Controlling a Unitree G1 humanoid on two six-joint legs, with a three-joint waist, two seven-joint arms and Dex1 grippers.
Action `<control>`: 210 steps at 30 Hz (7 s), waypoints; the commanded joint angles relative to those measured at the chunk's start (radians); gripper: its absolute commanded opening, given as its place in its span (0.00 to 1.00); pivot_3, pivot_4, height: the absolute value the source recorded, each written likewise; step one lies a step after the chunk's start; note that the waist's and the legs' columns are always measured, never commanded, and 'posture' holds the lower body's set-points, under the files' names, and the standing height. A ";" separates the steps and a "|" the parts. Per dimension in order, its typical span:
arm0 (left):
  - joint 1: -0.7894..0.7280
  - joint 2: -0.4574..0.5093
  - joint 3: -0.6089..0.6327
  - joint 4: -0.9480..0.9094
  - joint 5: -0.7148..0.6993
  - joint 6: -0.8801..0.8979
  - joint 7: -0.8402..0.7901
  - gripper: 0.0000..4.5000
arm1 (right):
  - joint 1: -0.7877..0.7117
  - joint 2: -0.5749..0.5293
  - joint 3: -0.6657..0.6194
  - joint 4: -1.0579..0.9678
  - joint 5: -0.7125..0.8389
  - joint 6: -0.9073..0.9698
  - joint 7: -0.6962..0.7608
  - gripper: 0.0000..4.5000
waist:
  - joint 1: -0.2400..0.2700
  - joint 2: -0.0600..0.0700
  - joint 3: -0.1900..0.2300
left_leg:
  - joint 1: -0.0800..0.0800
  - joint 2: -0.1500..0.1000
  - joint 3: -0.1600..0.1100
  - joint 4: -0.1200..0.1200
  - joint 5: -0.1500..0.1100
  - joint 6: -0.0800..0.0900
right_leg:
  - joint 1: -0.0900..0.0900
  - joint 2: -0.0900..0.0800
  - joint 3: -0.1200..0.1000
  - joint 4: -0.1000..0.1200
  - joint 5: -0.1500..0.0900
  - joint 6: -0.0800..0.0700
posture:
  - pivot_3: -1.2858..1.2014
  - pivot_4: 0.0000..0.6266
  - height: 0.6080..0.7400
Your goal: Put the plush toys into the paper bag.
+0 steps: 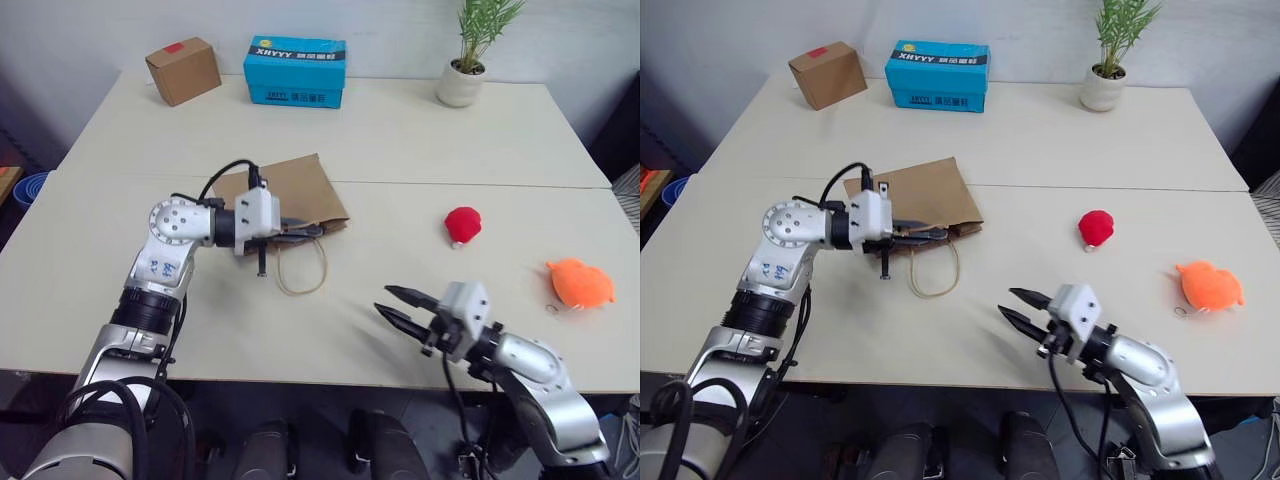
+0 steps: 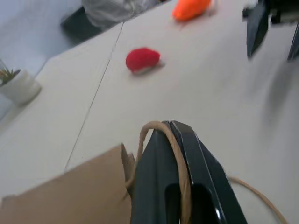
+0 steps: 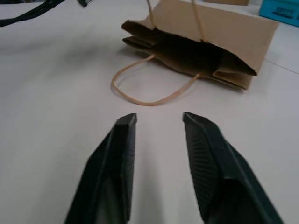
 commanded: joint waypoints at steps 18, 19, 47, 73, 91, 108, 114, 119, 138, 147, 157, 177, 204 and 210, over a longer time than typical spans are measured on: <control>0.004 -0.126 0.110 -0.358 -0.305 0.482 0.108 0.00 | -0.495 0.288 0.201 0.502 -0.254 0.039 -0.172 0.01 | -0.017 0.000 0.000 | -0.004 -0.001 -0.005 0.001 0.001 0.000 | 0.000 0.000 0.002 -0.001 0.000 0.000 | 0.52 0.24 1.00; -0.003 -0.133 0.121 -0.357 -0.316 0.495 0.117 0.00 | -0.497 0.291 0.205 0.518 -0.256 0.051 -0.166 0.01 | -0.018 0.000 0.000 | -0.004 -0.001 -0.005 0.001 0.001 0.000 | 0.000 0.000 0.002 -0.001 0.000 0.000 | 0.52 0.24 1.00; -0.066 -0.209 0.143 -0.255 -0.317 0.509 0.132 0.00 | -0.201 0.155 -0.021 -0.005 0.062 0.218 0.011 0.37 | -0.010 0.000 0.000 | -0.005 -0.002 -0.007 0.001 0.001 -0.001 | 0.001 0.002 0.002 -0.002 0.000 0.000 | 0.52 0.24 1.00; -0.050 -0.200 0.129 -0.282 -0.293 0.505 0.154 0.00 | 0.408 -0.148 -0.782 0.113 0.047 0.149 -0.183 1.00 | -0.014 0.001 0.000 | 0.004 -0.001 -0.001 -0.001 0.000 -0.001 | 0.003 -0.002 0.008 -0.003 0.000 0.002 | 0.52 0.24 1.00; -0.029 -0.143 0.137 -0.322 -0.282 0.510 0.161 0.00 | -0.080 -0.466 -0.426 0.631 -0.220 0.311 -0.190 0.31 | 0.015 0.000 0.000 | -0.002 -0.003 -0.006 0.000 0.003 0.000 | 0.004 -0.001 0.001 -0.002 0.000 0.002 | 0.52 0.24 1.00; -0.076 -0.142 0.154 -0.304 -0.388 0.633 0.082 0.00 | -0.399 -0.104 -0.113 -0.030 0.245 0.525 -0.060 0.03 | -0.015 -0.001 0.000 | 0.000 0.001 -0.009 0.000 0.005 -0.005 | 0.004 0.001 0.002 -0.002 0.000 0.002 | 0.52 0.24 1.00; -0.083 -0.176 0.153 -0.305 -0.389 0.639 0.087 0.00 | -0.509 0.060 0.089 0.071 0.142 0.520 -0.111 0.03 | 0.012 -0.001 0.000 | -0.007 -0.003 -0.012 0.000 0.004 -0.003 | 0.000 0.001 -0.001 -0.002 0.000 0.001 | 0.52 0.24 1.00; -0.072 -0.181 0.166 -0.313 -0.411 0.655 0.080 0.00 | -0.580 0.118 0.197 0.224 0.004 0.435 -0.114 0.03 | 0.006 -0.001 0.000 | -0.008 -0.006 -0.010 0.001 0.003 0.001 | 0.001 0.000 -0.002 -0.004 0.001 0.004 | 0.52 0.24 1.00; -0.058 -0.178 0.185 -0.270 -0.409 0.635 0.050 0.00 | -0.558 0.064 -0.025 0.290 0.151 0.362 0.169 0.97 | -0.010 -0.001 0.000 | -0.008 -0.004 -0.011 0.001 0.004 0.000 | 0.001 0.000 -0.002 -0.003 0.001 0.003 | 0.52 0.24 1.00; -0.044 -0.160 0.194 -0.299 -0.408 0.632 0.066 0.00 | -0.052 -0.127 -0.435 0.166 0.141 0.145 0.162 0.99 | -0.002 -0.001 0.000 | -0.006 -0.004 -0.010 0.000 0.003 0.001 | 0.002 0.000 -0.001 -0.004 0.001 0.003 | 0.52 0.24 1.00; -0.049 -0.157 0.180 -0.299 -0.387 0.615 0.077 0.00 | -0.076 -0.156 -0.450 0.316 -0.065 0.057 -0.082 0.99 | -0.021 -0.001 0.000 | 0.002 -0.003 -0.001 0.000 0.004 0.000 | 0.003 -0.002 0.006 -0.004 0.003 0.006 | 0.52 0.24 1.00; -0.053 -0.145 0.173 -0.286 -0.375 0.598 0.071 0.00 | -0.584 -0.160 -0.180 0.622 -0.025 0.287 0.157 0.15 | -0.012 0.000 0.001 | -0.005 -0.002 -0.007 -0.001 0.004 -0.001 | 0.001 -0.001 0.001 -0.003 0.001 0.002 | 0.52 0.24 1.00; -0.059 -0.153 0.173 -0.304 -0.403 0.666 0.035 0.00 | -0.589 0.262 0.091 0.353 -0.043 0.423 -0.142 0.65 | -0.015 0.000 0.001 | -0.006 -0.004 -0.009 -0.001 0.005 -0.002 | 0.000 0.000 0.000 -0.002 0.001 0.002 | 0.52 0.24 1.00; -0.054 -0.144 0.179 -0.303 -0.401 0.662 0.037 0.00 | -0.492 0.069 -0.005 0.202 0.154 0.515 0.100 0.89 | -0.014 0.000 0.001 | -0.006 -0.004 -0.010 0.000 0.004 -0.001 | 0.001 0.000 0.000 -0.003 0.001 0.002 | 0.52 0.24 1.00</control>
